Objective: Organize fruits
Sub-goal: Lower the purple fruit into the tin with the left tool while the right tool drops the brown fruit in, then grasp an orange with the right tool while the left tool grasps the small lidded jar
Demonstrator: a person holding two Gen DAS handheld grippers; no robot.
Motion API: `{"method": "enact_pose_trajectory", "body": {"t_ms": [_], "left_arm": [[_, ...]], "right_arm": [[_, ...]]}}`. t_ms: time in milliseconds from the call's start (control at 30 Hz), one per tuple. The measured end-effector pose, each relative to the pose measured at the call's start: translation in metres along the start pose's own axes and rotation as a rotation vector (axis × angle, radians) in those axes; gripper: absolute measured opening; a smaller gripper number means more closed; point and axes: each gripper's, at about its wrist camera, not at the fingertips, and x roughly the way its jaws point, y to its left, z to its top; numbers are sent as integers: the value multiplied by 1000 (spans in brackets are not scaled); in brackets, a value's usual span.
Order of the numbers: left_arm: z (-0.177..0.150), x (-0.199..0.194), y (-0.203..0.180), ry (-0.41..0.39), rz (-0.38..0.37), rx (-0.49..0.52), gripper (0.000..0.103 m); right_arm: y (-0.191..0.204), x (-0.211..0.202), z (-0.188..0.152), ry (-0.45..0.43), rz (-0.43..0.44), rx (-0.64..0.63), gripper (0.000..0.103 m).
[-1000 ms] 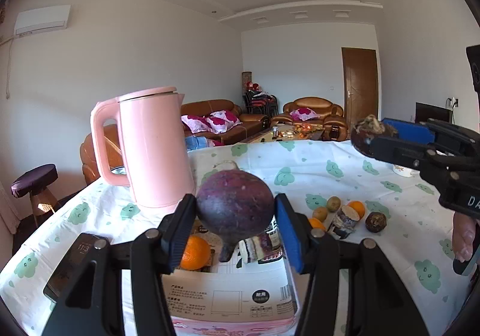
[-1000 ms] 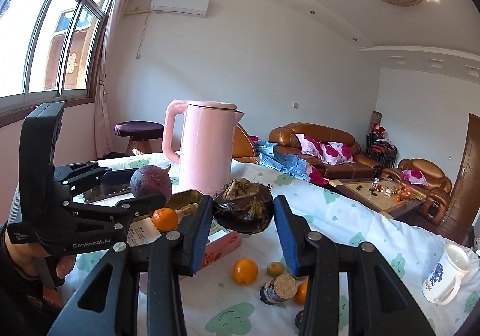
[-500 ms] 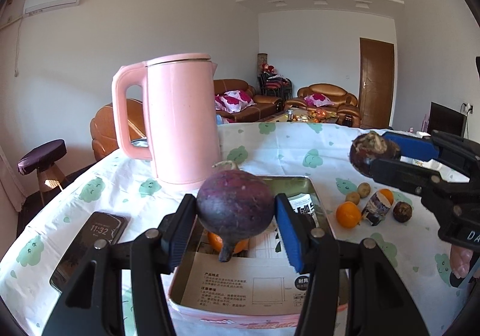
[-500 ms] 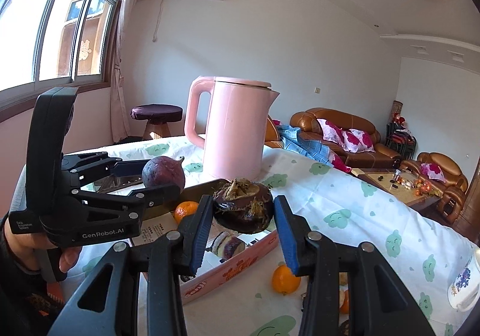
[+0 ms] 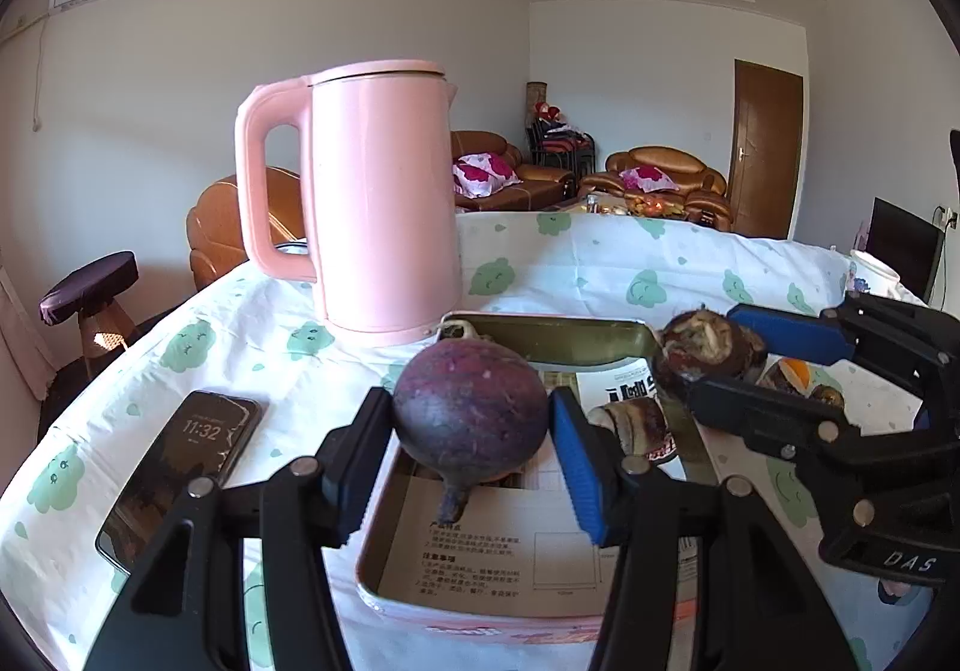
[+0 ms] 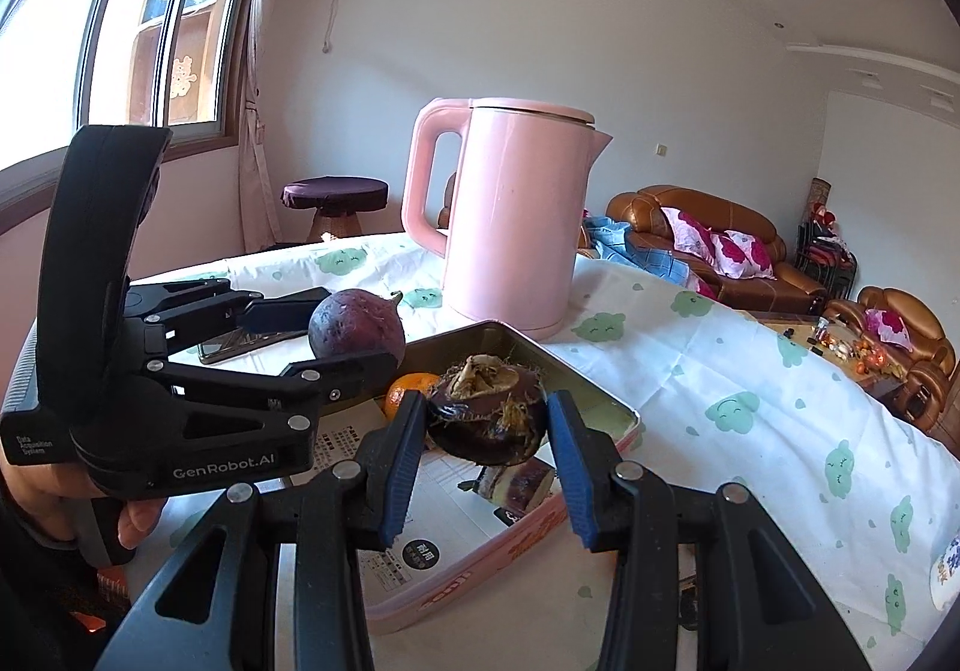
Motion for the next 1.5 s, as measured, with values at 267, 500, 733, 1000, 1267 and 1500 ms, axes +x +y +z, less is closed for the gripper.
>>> {"method": "enact_pose_trajectory", "body": {"t_ms": [267, 500, 733, 1000, 1267, 1500], "left_arm": [[-3, 2, 1, 17, -4, -1, 56], [-4, 6, -1, 35, -8, 5, 56], [-4, 8, -1, 54, -20, 15, 56], [-5, 11, -4, 72, -25, 32, 56], [0, -3, -4, 6, -17, 24, 69], [0, -11, -2, -30, -26, -22, 74]], "right_arm": [[4, 13, -5, 39, 13, 0, 44], [9, 20, -8, 70, 23, -8, 44], [12, 29, -13, 114, 41, -12, 44], [11, 36, -19, 144, 59, -2, 44], [-6, 17, -18, 104, 6, 14, 48], [-68, -18, -37, 114, -165, 89, 48]]}}
